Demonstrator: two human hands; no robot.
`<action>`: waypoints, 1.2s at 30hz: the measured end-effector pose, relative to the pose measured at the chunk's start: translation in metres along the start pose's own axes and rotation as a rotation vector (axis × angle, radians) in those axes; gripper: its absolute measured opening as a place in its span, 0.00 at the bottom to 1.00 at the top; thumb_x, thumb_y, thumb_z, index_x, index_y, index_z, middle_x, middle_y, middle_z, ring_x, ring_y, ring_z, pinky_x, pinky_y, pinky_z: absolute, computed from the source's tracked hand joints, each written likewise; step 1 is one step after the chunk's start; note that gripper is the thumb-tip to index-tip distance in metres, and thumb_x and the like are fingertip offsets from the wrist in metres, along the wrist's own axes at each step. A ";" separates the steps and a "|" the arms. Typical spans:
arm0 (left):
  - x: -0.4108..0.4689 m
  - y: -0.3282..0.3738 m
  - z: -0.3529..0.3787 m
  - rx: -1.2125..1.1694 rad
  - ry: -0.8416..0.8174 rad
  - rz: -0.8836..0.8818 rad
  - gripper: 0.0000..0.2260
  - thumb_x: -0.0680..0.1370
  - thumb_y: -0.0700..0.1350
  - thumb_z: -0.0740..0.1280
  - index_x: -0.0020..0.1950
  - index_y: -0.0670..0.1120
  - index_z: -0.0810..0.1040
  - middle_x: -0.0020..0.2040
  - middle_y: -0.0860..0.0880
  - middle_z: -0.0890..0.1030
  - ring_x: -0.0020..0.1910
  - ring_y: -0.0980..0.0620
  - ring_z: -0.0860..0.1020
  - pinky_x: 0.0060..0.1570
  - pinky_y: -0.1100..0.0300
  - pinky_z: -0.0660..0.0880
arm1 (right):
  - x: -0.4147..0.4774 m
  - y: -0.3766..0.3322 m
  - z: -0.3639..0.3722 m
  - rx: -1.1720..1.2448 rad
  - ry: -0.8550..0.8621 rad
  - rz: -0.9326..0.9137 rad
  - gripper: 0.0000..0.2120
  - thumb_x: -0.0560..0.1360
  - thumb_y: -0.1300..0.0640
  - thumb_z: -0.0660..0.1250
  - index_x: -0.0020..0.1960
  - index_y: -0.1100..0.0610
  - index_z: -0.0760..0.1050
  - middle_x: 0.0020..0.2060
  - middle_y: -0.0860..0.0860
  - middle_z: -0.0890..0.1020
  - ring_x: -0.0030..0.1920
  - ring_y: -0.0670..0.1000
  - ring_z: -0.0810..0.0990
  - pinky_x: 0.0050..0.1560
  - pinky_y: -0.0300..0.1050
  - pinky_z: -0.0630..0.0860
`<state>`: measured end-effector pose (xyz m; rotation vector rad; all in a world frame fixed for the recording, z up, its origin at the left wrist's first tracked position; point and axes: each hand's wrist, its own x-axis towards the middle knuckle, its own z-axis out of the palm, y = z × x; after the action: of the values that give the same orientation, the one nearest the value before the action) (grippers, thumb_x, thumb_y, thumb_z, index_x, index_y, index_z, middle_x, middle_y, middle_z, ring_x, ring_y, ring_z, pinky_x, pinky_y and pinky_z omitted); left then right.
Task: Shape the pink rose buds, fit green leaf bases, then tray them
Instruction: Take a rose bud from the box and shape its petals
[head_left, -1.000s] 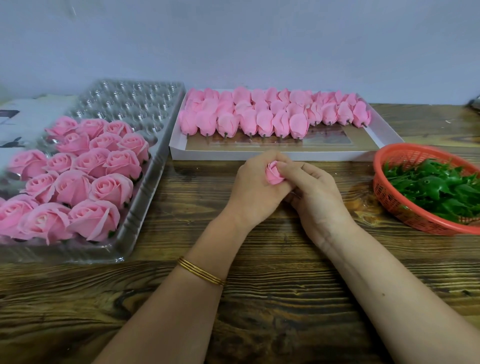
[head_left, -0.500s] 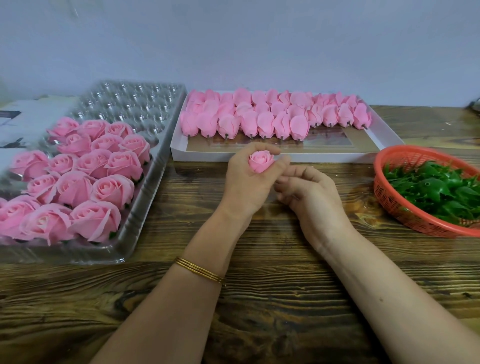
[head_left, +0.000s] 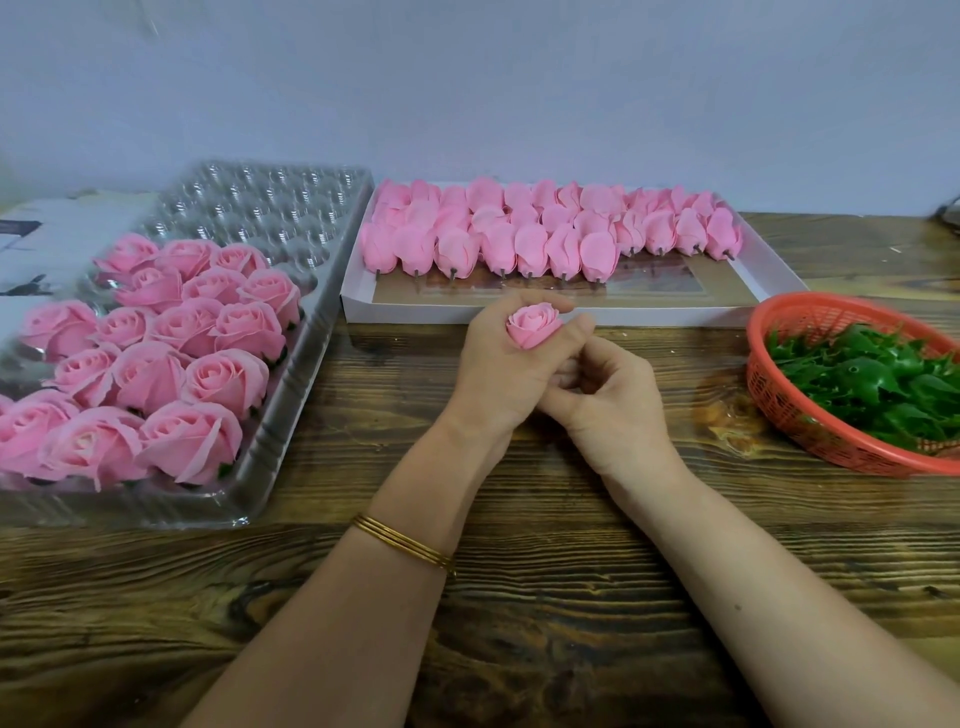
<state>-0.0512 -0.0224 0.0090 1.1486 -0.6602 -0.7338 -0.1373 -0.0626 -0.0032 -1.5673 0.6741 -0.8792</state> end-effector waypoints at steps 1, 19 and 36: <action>0.000 0.001 -0.001 0.003 -0.013 -0.001 0.07 0.74 0.34 0.73 0.46 0.43 0.78 0.28 0.55 0.78 0.26 0.60 0.76 0.29 0.66 0.75 | 0.000 0.000 -0.001 0.008 -0.005 0.004 0.12 0.67 0.73 0.74 0.50 0.69 0.79 0.37 0.54 0.81 0.37 0.45 0.77 0.41 0.35 0.75; 0.003 0.002 -0.006 0.016 -0.037 -0.007 0.06 0.76 0.34 0.70 0.49 0.44 0.79 0.36 0.50 0.76 0.33 0.57 0.77 0.33 0.63 0.77 | 0.001 -0.004 -0.005 0.050 -0.103 0.078 0.10 0.67 0.71 0.74 0.44 0.60 0.79 0.33 0.45 0.81 0.36 0.43 0.77 0.43 0.35 0.76; 0.003 0.004 -0.005 -0.038 -0.021 -0.013 0.11 0.73 0.35 0.73 0.54 0.42 0.78 0.33 0.53 0.78 0.33 0.55 0.77 0.37 0.60 0.79 | 0.001 -0.003 -0.004 0.087 -0.106 0.022 0.10 0.69 0.72 0.72 0.40 0.58 0.79 0.29 0.43 0.78 0.33 0.41 0.74 0.41 0.32 0.74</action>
<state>-0.0450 -0.0210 0.0118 1.1129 -0.6545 -0.7676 -0.1404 -0.0648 -0.0002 -1.5147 0.5701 -0.7931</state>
